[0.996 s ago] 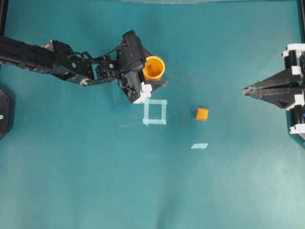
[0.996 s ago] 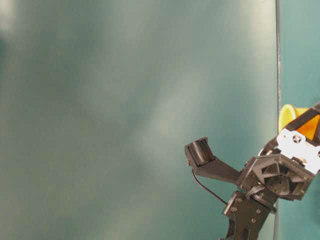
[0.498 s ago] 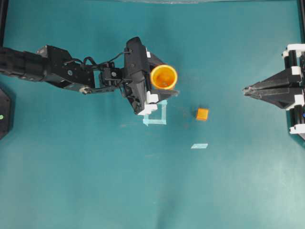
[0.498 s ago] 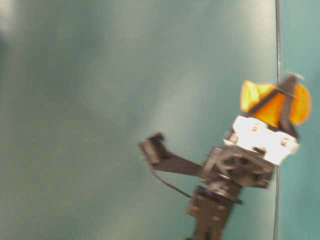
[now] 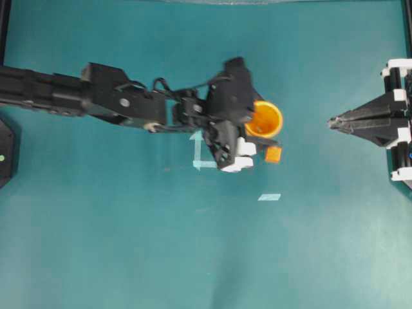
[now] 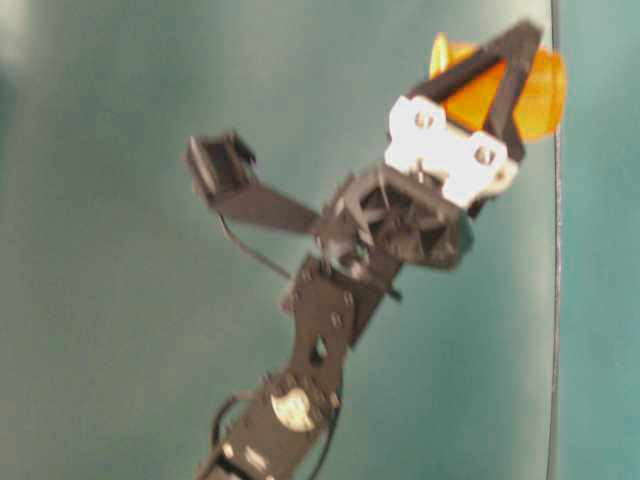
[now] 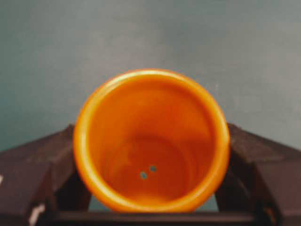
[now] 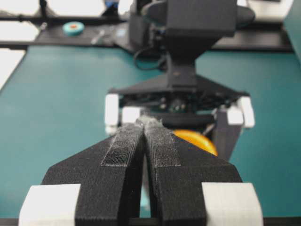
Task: Move the cup toward the block with left arm.
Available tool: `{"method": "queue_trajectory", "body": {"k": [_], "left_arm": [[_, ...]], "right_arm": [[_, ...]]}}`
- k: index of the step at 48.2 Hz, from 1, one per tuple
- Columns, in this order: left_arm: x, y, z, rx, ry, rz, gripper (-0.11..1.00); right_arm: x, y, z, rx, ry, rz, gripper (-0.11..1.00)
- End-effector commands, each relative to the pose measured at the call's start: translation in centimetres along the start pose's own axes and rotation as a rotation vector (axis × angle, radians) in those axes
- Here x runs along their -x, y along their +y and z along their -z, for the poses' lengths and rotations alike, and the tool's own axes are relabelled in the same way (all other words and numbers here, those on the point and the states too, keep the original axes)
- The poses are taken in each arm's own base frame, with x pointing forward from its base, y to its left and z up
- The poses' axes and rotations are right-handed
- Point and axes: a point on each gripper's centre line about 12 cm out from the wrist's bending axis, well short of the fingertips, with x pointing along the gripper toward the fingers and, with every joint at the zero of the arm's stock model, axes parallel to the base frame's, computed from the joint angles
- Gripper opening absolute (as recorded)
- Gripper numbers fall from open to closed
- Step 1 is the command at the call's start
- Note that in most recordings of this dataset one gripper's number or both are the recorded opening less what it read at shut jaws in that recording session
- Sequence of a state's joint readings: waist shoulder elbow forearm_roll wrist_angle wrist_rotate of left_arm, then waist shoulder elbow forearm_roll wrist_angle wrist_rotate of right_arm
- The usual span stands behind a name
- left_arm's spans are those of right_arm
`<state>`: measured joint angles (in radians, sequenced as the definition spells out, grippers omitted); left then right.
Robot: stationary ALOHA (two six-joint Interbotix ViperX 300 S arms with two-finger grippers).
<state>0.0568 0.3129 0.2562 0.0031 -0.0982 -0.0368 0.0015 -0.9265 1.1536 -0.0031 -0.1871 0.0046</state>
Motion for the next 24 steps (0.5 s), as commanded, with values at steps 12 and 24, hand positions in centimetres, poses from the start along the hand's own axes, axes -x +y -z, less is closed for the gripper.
{"method": "queue_trajectory", "body": {"k": [12,24], "left_arm": [[-1.9,-0.9,-3.8,-0.018,-0.058,0.014,0.65],[-3.0,-1.4,-2.9,-0.023,-0.045,0.024,0.65]], "right_arm": [[-0.2,0.0,-1.2,-0.001,-0.032,-0.002,0.01],[-0.2,0.0,-1.2,0.0,-0.035,-0.002,0.01]]}}
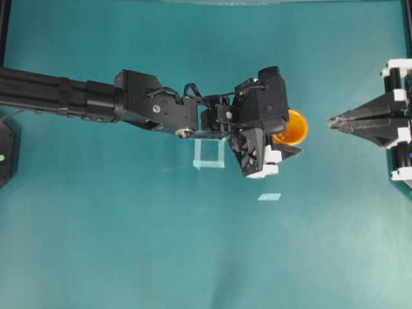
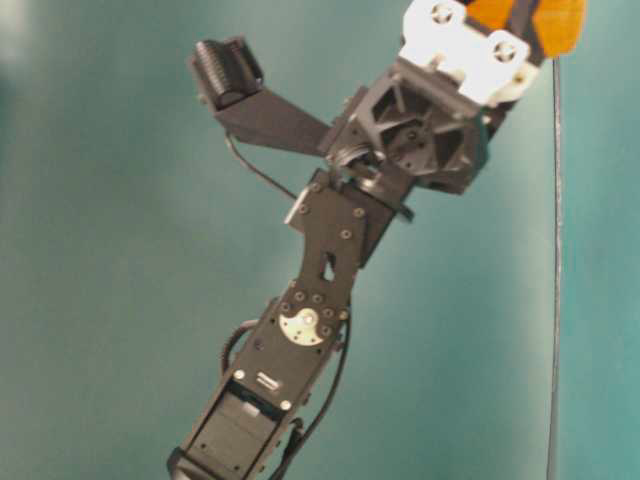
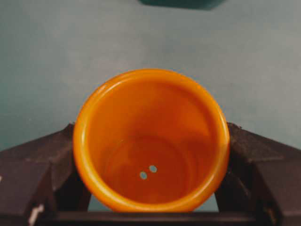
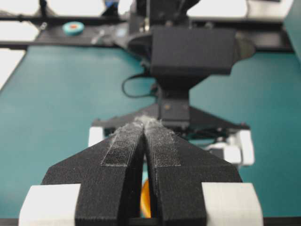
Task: Move the cup toward the block with left arm.
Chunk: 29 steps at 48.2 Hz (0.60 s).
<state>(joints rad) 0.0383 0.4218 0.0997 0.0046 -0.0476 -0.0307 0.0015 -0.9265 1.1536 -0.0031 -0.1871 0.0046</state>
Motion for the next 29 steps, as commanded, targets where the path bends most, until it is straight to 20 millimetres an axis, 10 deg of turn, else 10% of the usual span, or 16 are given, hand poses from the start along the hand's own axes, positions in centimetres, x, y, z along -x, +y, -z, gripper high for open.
{"method": "queue_trajectory", "body": {"k": [1,29], "left_arm": [[0.35,-0.47,-1.71,-0.008,-0.047,0.008,0.65],[0.33,-0.73,-1.85,-0.01,-0.069,0.013,0.65]], "right_arm": [[-0.17,0.0,-1.28,-0.003,-0.037,0.0,0.01],[-0.16,0.03,-1.17,0.0,-0.031,-0.002,0.01]]}}
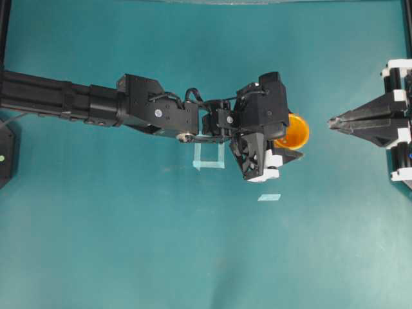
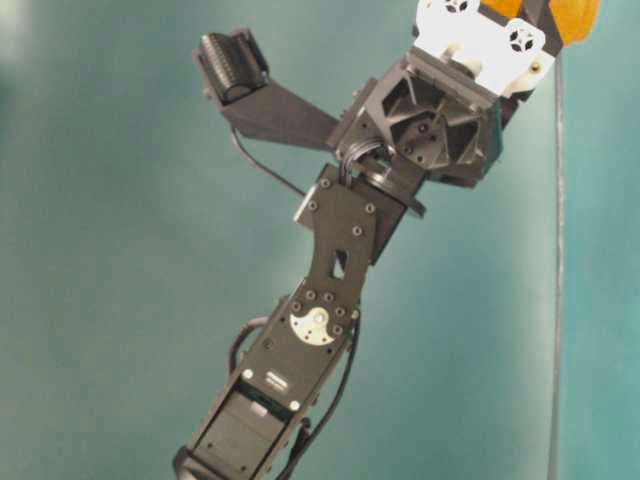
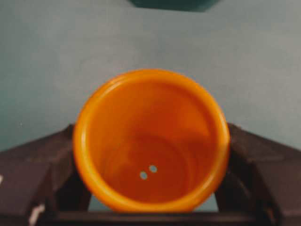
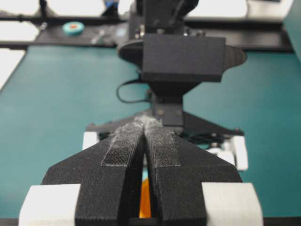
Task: Move the cup toward the block with left arm.
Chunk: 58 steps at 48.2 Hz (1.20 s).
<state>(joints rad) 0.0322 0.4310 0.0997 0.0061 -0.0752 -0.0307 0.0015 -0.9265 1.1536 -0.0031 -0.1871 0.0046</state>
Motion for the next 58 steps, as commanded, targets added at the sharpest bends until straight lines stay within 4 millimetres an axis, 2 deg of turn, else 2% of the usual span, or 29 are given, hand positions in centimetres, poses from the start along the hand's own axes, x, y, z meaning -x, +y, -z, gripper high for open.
{"method": "queue_trajectory", "body": {"k": [1,58], "left_arm": [[0.6,-0.31,-2.07,-0.005,-0.054,0.006,0.65],[0.55,-0.3,-1.95,-0.005,-0.052,0.006,0.65]], "right_arm": [[-0.17,0.03,-1.23,-0.001,-0.032,-0.002,0.01],[-0.17,0.03,-1.05,0.005,-0.017,-0.001,0.01]]}}
